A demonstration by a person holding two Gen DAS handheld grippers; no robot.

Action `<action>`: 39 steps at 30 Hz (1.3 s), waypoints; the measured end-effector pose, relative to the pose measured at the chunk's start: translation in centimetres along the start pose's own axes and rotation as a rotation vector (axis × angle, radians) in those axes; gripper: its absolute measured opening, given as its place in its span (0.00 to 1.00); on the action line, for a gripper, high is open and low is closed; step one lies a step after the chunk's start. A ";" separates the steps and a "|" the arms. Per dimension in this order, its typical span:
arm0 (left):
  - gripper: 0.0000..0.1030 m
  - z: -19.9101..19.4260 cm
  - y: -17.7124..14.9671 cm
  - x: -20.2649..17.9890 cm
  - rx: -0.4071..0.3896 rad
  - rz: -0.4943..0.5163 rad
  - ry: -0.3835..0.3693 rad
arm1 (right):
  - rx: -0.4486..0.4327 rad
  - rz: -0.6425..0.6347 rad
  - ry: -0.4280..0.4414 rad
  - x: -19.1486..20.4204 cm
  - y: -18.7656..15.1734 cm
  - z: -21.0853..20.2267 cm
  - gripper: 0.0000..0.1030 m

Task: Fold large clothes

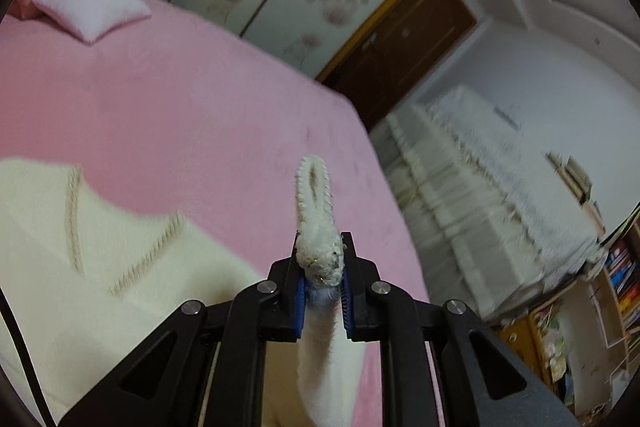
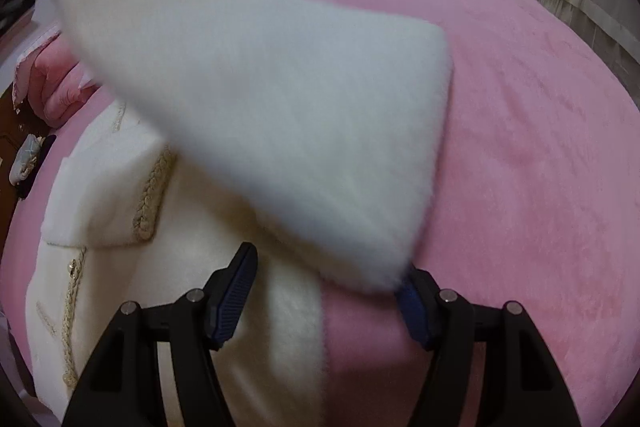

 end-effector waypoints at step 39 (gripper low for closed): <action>0.15 -3.9 -11.4 24.1 0.320 -0.172 0.817 | 0.018 0.230 -0.013 -0.4 1.2 1.0 0.23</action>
Point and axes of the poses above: each gripper's, at about its wrist camera, not at the fingertips, and z roughly the way its jaws point, x to its left, y to its top, the point moved 2 cm from there along z, roughly the way its jaws point, and after that the axes turned 5 degrees about x, right-handed, at the moved point
